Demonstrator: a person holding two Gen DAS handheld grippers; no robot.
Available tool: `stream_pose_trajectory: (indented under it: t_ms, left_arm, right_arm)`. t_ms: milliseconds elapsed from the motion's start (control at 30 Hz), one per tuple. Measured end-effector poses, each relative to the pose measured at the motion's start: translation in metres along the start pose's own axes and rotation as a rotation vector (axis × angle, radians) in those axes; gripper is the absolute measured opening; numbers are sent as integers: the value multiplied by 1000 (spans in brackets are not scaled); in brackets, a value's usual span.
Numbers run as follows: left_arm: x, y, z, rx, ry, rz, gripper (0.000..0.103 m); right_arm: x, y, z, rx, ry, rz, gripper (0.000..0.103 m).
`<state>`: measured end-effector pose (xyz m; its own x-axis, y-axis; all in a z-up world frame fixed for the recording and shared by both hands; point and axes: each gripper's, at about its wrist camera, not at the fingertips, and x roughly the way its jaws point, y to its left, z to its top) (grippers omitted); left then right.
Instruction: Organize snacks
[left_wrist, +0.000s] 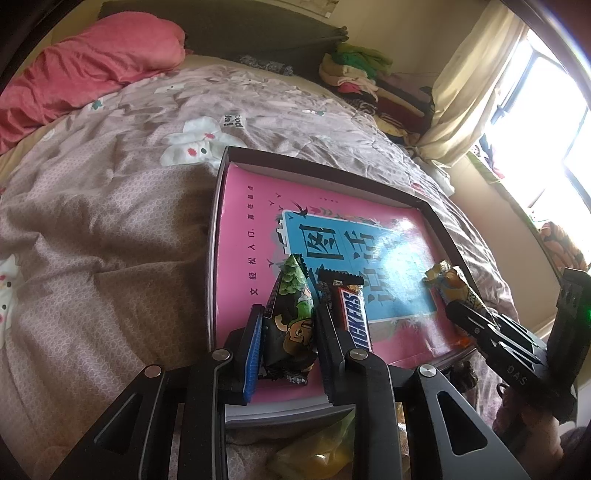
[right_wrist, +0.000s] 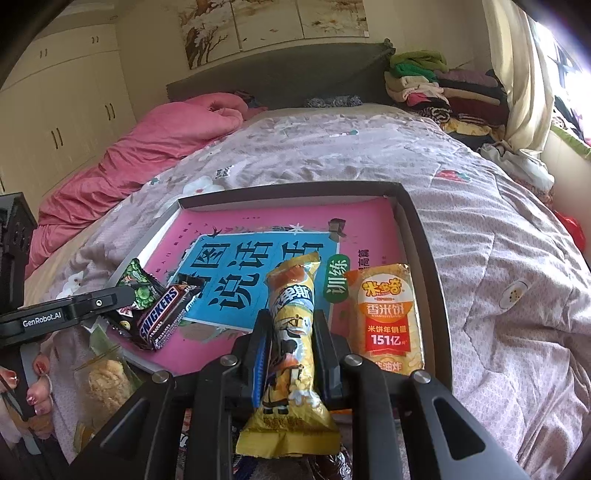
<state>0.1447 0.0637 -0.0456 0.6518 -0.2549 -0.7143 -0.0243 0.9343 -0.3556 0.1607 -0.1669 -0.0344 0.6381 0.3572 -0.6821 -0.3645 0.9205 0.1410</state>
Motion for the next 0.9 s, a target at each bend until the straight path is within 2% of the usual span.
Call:
stream_pose_trajectory:
  t_ms: [533,900]
  left_arm:
    - [-2,1,-1,6,6,-1,29]
    - [-4,0,-1,8,8,-6,29]
  right_arm:
    - [-7,-1,-2,-7,-5,1,24]
    - [-19,9,-15,-96,11,-39,26]
